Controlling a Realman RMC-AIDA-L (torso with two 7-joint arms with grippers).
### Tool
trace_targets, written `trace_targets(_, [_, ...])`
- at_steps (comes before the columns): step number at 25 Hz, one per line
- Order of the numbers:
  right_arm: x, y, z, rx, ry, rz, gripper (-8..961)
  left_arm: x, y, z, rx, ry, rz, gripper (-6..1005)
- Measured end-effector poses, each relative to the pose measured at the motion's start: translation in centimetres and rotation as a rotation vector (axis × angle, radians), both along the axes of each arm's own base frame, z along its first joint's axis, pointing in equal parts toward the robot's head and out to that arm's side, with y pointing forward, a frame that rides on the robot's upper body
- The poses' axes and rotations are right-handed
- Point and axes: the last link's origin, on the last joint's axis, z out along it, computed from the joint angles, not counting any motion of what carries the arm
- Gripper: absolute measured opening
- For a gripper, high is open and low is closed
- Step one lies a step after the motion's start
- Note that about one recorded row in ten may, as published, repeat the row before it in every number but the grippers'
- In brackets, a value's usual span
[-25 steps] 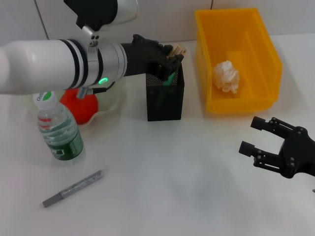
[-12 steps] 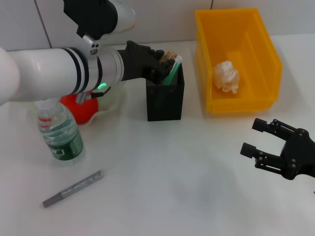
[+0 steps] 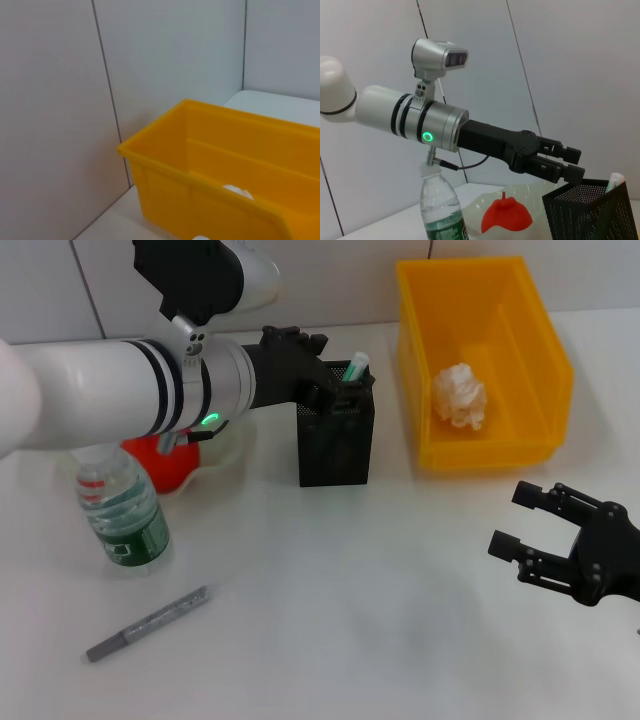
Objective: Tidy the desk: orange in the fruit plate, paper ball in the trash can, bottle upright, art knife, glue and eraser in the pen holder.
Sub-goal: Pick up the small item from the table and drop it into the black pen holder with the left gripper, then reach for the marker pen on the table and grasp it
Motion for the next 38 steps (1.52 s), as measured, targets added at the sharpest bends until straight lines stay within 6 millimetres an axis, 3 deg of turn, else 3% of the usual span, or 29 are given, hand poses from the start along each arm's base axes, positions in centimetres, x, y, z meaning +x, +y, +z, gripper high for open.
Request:
trace_targets(5, [-0.1, 0.1, 0.0, 0.001, 0.000, 0.005, 801, 0.4, -0.8, 0.9, -0.010, -0.016, -0.018, 588])
trace_targets(6, [-0.1, 0.1, 0.0, 0.001, 0.000, 0.005, 801, 0.4, -0.8, 0.9, -0.010, -0.016, -0.018, 653])
trace_targets(8, [0.0, 0.1, 0.2, 0.009, 0.002, -0.001, 801, 1.6, -2.8, 2.3, -0.033, -0.046, -0.065, 784])
trace_targets(11, [0.1, 0.2, 0.3, 0.017, 0.004, -0.005, 801, 1.9, -3.7, 2.8, -0.051, -0.048, -0.082, 783])
trace_targets(12, [0.1, 0.2, 0.4, 0.021, 0.005, -0.008, 801, 2.7, -6.0, 4.0, -0.087, -0.033, -0.133, 783])
trace_targets(15, [0.4, 0.2, 0.8, 0.039, 0.004, -0.019, 801, 2.9, -8.2, 4.8, -0.128, 0.020, -0.149, 782])
trace_targets(17, [0.4, 0.3, 0.9, 0.043, 0.003, -0.022, 801, 2.9, -8.2, 4.8, -0.128, 0.020, -0.149, 782])
trace_targets(18, [0.5, 0.3, 1.1, 0.048, 0.002, -0.025, 801, 2.6, -10.6, 5.7, -0.180, 0.111, -0.116, 781])
trace_targets(21, [0.6, 0.3, 1.2, 0.053, 0.002, -0.028, 801, 1.3, -12.4, 6.0, -0.290, 0.204, 0.014, 781])
trace_targets(26, [0.6, 0.5, 1.2, 0.049, 0.001, -0.032, 801, -0.8, -12.7, 6.1, -0.320, 0.363, 0.176, 780])
trace_targets(30, [0.6, 0.5, 1.2, 0.046, -0.002, -0.034, 802, -1.4, -12.5, 6.0, -0.322, 0.385, 0.210, 778])
trace_targets(38, [0.5, 0.5, 0.9, 0.038, -0.001, -0.031, 802, -4.4, -10.0, 4.6, -0.379, 0.425, 0.397, 776])
